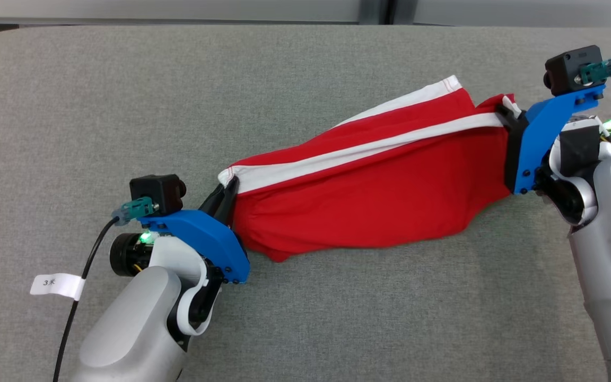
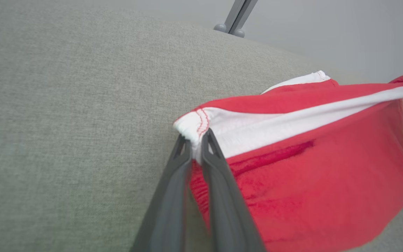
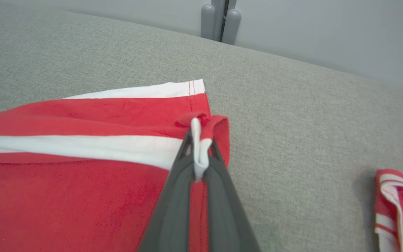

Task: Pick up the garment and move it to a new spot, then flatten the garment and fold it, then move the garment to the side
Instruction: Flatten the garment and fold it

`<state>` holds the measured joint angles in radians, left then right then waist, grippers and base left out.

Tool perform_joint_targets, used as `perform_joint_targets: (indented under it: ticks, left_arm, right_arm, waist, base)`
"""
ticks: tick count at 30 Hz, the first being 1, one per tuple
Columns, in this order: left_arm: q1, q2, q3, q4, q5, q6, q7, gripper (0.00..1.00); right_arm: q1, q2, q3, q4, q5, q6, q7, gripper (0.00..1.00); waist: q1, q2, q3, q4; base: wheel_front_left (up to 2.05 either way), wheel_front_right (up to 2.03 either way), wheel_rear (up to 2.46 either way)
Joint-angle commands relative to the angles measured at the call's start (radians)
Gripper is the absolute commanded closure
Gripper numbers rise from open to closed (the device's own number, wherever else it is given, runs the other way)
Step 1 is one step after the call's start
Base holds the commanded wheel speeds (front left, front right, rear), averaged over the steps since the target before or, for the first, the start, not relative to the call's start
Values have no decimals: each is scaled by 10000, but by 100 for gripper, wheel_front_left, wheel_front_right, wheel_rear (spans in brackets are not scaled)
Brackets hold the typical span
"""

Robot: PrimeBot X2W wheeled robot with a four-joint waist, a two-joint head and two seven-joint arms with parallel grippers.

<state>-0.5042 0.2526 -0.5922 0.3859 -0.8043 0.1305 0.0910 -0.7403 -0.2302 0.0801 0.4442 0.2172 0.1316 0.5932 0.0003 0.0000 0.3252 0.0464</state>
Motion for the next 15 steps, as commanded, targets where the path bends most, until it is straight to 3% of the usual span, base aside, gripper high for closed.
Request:
perform_joint_targets:
  ticks: [1,4,5,7,8,15]
  left_arm:
    - [-199,-45,45,163,-29,-98,-128,100]
    - [-364,-225,-8,489,-112,-354,-253,99]
    - [-406,-278,-10,587,-113,-418,-317,72]
    - [-450,-382,-10,761,-149,-521,-462,5]
    - [-473,-413,-29,843,-131,-612,-578,0]
    - [-63,-426,-64,1229,-45,-1134,-1508,0]
  right_arm:
    - [-317,-31,-30,305,-92,-16,-196,100]
    - [-711,107,77,977,-25,-14,-574,100]
    - [-830,134,124,1165,25,-11,-728,0]
    - [-1007,142,211,1491,55,-11,-1063,0]
    - [-1055,144,280,1658,66,-10,-1221,0]
    - [-958,124,484,2422,444,-8,-2139,0]
  waist:
    - [-3,0,156,173]
    - [-3,0,173,273]
    - [-3,0,171,300]
    - [-3,0,139,352]
    - [-3,0,104,373]
    - [-3,0,-494,360]
  base:
    - [0,0,0]
    - [0,0,0]
    - [0,0,0]
    - [0,0,0]
    - [0,0,0]
    - [0,0,0]
